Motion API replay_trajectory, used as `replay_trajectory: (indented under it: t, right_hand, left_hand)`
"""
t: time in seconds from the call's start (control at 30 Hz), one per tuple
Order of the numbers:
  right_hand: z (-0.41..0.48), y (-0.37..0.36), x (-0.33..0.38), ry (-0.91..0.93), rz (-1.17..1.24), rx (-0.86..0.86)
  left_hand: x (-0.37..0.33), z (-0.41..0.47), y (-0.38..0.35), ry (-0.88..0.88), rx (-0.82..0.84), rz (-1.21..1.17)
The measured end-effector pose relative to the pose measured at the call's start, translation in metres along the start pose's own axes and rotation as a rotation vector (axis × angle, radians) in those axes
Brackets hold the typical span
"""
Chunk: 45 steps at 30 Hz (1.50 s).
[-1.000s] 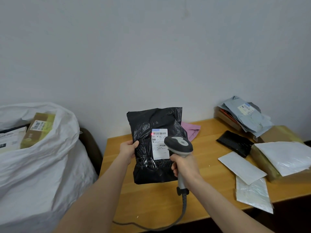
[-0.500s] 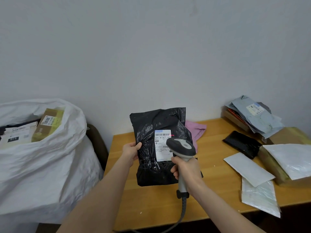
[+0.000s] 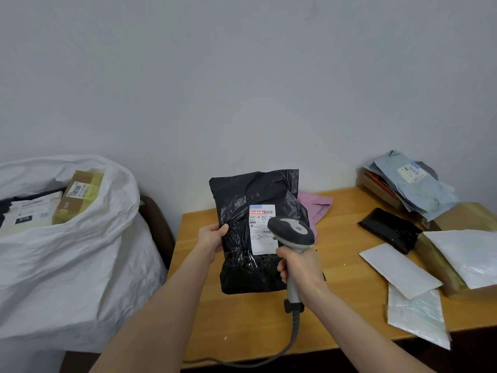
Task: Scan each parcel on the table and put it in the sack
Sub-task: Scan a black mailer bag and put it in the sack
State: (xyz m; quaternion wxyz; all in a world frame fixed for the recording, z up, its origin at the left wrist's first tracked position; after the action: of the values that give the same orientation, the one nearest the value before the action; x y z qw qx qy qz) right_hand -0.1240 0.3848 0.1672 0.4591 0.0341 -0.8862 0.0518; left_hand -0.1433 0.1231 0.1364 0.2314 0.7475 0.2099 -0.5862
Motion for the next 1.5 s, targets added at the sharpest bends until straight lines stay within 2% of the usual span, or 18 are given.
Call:
replay_trajectory:
  t: [0.2,0.37,0.73,0.9,1.0,1.13,1.37,1.43,1.5]
  right_hand:
    - [0.009,-0.038,0.034,0.063,0.019,0.097]
    - [0.005,-0.115,0.084,0.145,-0.008,0.201]
    - [-0.051,-0.358,0.145,0.264,-0.121,0.409]
    - [-0.059,-0.458,0.154,0.281,-0.138,0.404]
    - [-0.052,-0.496,0.149,0.260,-0.139,0.380]
    - [-0.038,-0.522,0.136,0.221,-0.142,0.331]
    - [-0.013,-0.526,0.118,0.164,-0.144,0.246]
    - [-0.006,-0.522,0.114,0.136,-0.120,0.235]
    - [-0.001,-0.516,0.112,0.111,-0.068,0.233]
  left_hand:
    - [-0.035,0.001,0.032,-0.066,-0.043,-0.012]
    - [-0.093,0.008,0.103,-0.181,-0.129,-0.058]
    - [-0.209,0.021,0.378,-0.420,-0.492,-0.038]
    - [-0.268,0.036,0.527,-0.602,-0.738,0.098]
    - [-0.285,0.046,0.587,-0.613,-0.853,0.335]
    - [-0.259,0.088,0.613,-0.493,-0.767,0.654]
    - [-0.166,0.158,0.593,-0.105,-0.325,1.306]
    - [-0.163,0.165,0.582,-0.089,-0.290,1.380]
    - [-0.181,0.172,0.558,-0.196,-0.313,1.377]
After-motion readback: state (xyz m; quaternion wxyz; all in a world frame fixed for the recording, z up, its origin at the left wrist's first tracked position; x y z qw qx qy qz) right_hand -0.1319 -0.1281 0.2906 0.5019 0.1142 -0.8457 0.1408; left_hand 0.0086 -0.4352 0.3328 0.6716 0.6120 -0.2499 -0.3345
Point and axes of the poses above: each hand's wrist, its own z-axis towards the middle knuckle, its own y-axis out of the back of the hand, x = y × z, the point moved 10 cm from there along z, towards the middle knuckle, and after that the axes turned 12 degrees about -y, right-handed, at the moved point
